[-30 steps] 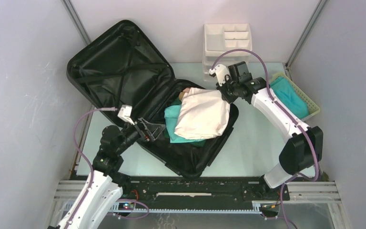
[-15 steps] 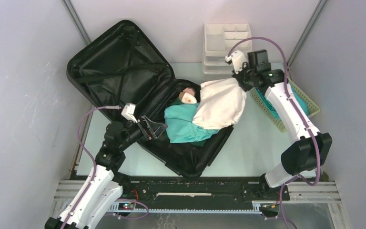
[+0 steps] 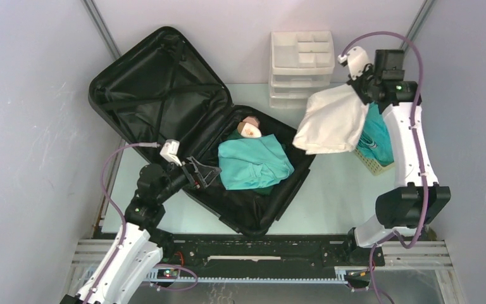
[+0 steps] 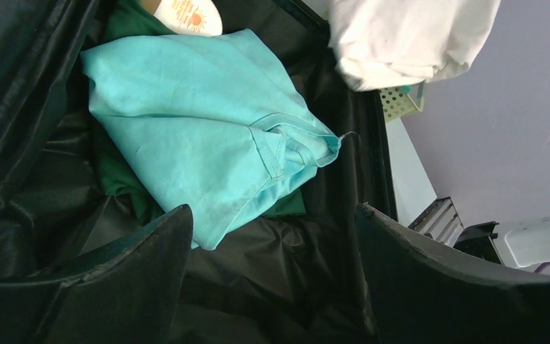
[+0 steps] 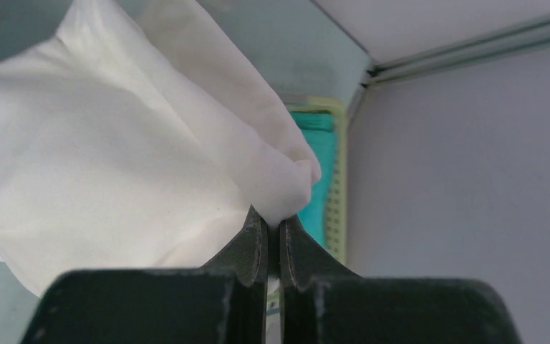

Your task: Open, take out, and arrange the luggage

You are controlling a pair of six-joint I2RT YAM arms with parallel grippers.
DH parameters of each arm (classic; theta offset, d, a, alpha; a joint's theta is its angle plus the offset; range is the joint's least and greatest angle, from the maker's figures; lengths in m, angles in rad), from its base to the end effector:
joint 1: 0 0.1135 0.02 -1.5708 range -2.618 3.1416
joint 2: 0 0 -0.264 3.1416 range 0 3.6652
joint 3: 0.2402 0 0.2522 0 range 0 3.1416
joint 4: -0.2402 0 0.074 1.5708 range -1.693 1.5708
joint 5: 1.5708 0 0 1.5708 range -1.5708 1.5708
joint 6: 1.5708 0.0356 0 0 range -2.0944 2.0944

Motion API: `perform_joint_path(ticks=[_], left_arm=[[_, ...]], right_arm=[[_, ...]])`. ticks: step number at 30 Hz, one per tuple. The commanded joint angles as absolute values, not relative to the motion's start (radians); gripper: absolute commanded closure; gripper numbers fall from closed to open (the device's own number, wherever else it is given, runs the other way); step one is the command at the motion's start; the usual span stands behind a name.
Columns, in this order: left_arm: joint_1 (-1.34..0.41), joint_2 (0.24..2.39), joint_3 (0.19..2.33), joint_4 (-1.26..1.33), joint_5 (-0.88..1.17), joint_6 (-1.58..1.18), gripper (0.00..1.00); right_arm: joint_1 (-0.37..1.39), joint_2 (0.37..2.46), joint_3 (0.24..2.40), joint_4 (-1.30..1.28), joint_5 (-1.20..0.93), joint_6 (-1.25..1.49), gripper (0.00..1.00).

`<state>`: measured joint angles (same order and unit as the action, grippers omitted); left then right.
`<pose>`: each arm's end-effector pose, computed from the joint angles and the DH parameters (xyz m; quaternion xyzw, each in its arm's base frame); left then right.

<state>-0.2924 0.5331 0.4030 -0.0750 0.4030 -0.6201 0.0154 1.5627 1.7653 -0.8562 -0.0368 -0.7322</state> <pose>0.1375 -0.0560 0.2536 0.0006 0.7705 -0.4118 0.4866 0.3327 0.0064 0.4189 -0.3349 0.8316 -0.1398 0.4203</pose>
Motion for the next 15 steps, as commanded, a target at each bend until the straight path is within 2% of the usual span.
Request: perform_joint_path(ticks=[1, 15], left_arm=[[-0.288, 0.511, 0.473, -0.092, 0.39, -0.581, 0.12], [-0.288, 0.497, 0.479, -0.126, 0.37, -0.565, 0.12]], right_arm=[[-0.068, 1.598, 1.87, -0.837, 0.0, -0.816, 1.0], [-0.327, 1.846, 2.008, -0.818, 0.048, -0.878, 1.0]])
